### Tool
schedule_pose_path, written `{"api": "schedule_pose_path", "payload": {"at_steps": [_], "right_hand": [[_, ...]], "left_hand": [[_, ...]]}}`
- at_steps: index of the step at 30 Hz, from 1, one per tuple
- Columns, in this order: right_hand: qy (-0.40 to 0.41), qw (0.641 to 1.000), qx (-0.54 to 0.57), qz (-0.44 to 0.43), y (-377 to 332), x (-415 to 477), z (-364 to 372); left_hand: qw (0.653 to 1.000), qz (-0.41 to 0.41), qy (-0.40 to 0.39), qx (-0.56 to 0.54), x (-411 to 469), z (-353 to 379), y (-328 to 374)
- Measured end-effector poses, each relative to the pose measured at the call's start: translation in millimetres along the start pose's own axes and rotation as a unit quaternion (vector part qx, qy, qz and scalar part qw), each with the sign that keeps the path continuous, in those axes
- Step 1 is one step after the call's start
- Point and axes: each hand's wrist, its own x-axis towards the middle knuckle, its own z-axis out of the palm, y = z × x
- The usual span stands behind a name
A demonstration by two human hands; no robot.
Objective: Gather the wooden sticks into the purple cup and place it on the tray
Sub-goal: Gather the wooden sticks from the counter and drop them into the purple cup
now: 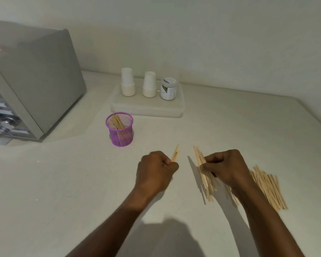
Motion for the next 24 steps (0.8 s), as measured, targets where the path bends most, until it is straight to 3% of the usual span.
{"api": "schedule_pose_path", "payload": {"at_steps": [4,10,18,24], "right_hand": [[-0.019,0.995,0.084,-0.039,-35.5,5.0,12.5],[-0.057,0.984,0.138,-0.099,-108.6,28.8,44.4],[-0.052,0.968,0.151,-0.196,-208.3,81.8,107.1],[-0.014,0.952,0.149,-0.267,-225.6,105.3,163.9]], "left_hand": [[0.987,-0.031,0.066,-0.145,21.8,-37.1,-5.7],[0.955,-0.046,0.199,-0.216,59.8,-93.3,-11.1],[0.93,-0.033,0.293,-0.221,116.1,-133.5,-14.4],[0.919,-0.036,0.334,-0.204,130.5,-117.1,-35.1]]}}
